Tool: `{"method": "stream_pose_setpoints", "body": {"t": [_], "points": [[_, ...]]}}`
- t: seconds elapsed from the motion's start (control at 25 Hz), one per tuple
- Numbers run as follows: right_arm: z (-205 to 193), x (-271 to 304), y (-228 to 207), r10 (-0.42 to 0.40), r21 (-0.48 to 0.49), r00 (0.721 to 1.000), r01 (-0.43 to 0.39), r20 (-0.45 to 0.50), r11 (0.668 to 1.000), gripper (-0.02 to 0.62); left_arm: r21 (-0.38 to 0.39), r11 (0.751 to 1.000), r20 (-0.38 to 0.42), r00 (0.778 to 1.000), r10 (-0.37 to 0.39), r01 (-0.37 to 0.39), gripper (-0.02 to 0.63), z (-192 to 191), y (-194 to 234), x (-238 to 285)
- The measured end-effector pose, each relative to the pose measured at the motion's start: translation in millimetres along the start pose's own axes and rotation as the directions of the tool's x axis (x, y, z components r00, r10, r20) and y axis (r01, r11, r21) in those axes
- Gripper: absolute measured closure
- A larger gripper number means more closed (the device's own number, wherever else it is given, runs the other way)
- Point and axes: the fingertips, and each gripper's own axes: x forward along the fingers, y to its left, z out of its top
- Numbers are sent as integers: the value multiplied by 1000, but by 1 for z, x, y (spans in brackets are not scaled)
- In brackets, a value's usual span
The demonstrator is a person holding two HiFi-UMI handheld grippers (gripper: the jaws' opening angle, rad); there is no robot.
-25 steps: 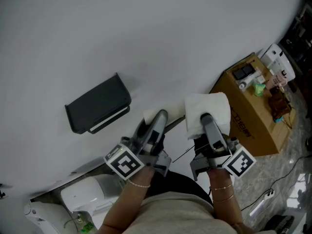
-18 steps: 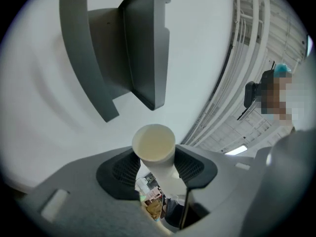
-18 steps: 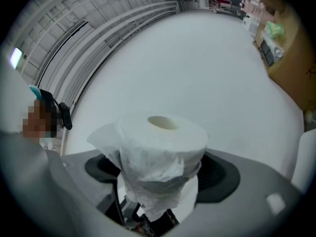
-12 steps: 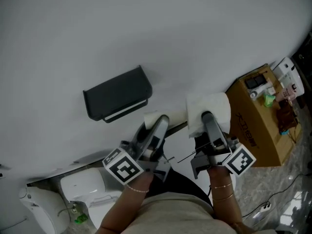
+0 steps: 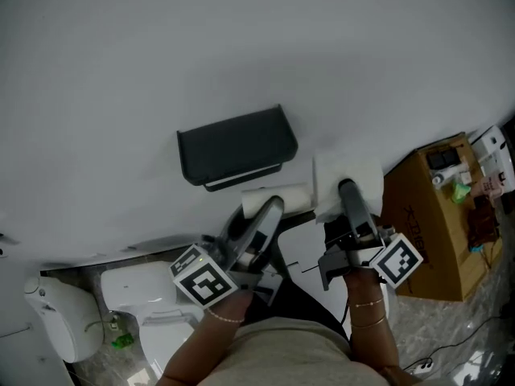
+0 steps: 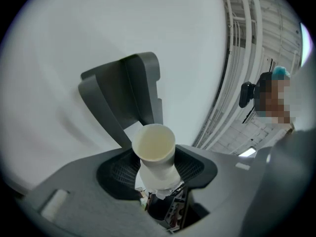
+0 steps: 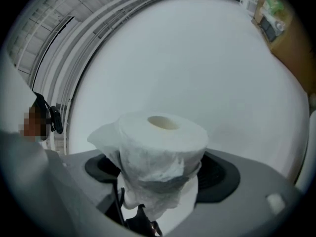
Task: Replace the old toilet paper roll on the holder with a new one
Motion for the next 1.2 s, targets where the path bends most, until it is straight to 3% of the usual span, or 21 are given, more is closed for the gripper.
{"method": "stream_pose_setpoints", "body": {"t": [0.48, 1.2], "points": [[-47, 34, 5, 22, 25, 997, -20, -77, 999, 146, 43, 998, 63, 997, 37, -40, 391, 34, 12, -44], [-43, 58, -19, 19, 46, 991, -13, -132, 999, 146, 33, 996, 109, 991, 75, -79, 391, 31, 20, -49]]}}
